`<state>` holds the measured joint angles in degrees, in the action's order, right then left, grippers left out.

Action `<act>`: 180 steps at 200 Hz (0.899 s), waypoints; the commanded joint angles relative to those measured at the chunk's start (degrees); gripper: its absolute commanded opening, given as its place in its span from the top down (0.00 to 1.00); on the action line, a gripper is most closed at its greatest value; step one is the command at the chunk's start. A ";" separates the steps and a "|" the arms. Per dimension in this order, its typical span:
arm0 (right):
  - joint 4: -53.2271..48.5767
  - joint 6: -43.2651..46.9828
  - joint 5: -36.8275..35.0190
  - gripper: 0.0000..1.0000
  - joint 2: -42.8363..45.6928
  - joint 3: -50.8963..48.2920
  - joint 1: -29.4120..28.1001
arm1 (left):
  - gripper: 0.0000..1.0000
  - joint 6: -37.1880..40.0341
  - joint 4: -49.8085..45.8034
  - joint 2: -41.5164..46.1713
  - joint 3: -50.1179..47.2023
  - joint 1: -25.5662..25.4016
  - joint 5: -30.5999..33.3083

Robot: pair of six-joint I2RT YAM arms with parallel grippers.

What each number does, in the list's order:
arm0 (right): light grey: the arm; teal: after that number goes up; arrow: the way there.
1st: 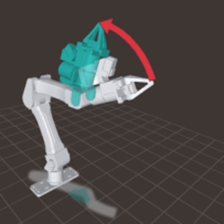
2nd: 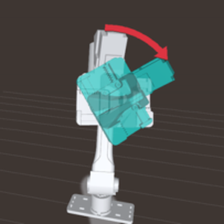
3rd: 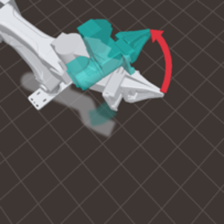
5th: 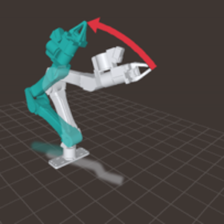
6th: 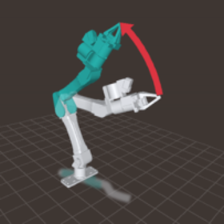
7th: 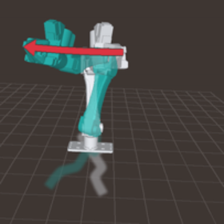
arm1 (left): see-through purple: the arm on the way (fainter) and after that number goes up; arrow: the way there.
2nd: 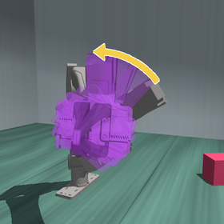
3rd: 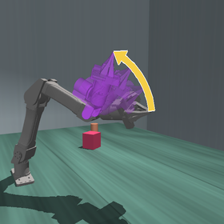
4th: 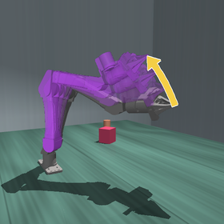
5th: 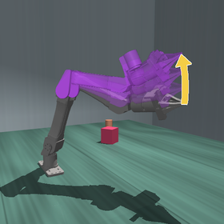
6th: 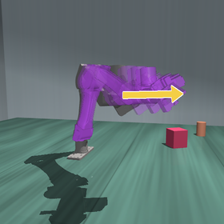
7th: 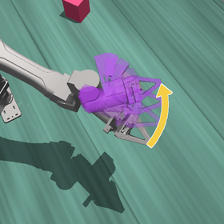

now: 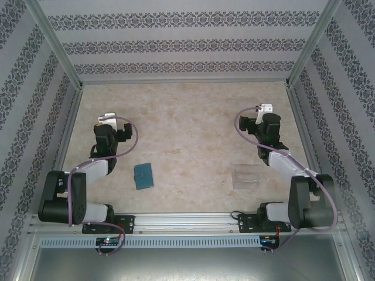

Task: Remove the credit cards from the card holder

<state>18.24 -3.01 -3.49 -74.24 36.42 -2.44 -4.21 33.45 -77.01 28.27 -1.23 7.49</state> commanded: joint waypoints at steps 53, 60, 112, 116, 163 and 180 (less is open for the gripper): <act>-43.15 -14.28 -1.08 0.16 7.35 13.06 -7.16 | 0.00 -17.95 -47.45 11.46 16.65 -1.31 2.51; -46.48 -15.77 -1.13 0.18 7.25 14.17 -7.72 | 0.00 -18.54 -50.52 11.55 18.22 -1.31 0.54; -67.57 -21.46 1.32 0.40 4.59 21.07 -11.21 | 0.00 -16.00 -72.96 7.67 32.58 -1.29 -10.85; -68.88 -21.96 1.15 0.43 4.35 21.41 -11.52 | 0.00 -15.38 -74.24 7.11 33.54 -1.29 -11.49; -76.48 -26.82 0.94 0.60 4.36 21.52 -17.06 | 0.00 -10.12 -79.24 2.75 36.51 -1.31 -14.39; -77.42 -27.77 0.94 0.66 3.90 20.76 -18.67 | 0.00 -10.73 -77.19 2.55 34.56 -1.27 -14.53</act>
<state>-53.67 -27.29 -2.70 -70.24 57.34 -19.22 -16.73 -40.40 -73.76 64.45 -1.93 -5.43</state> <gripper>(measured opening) 0.371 0.999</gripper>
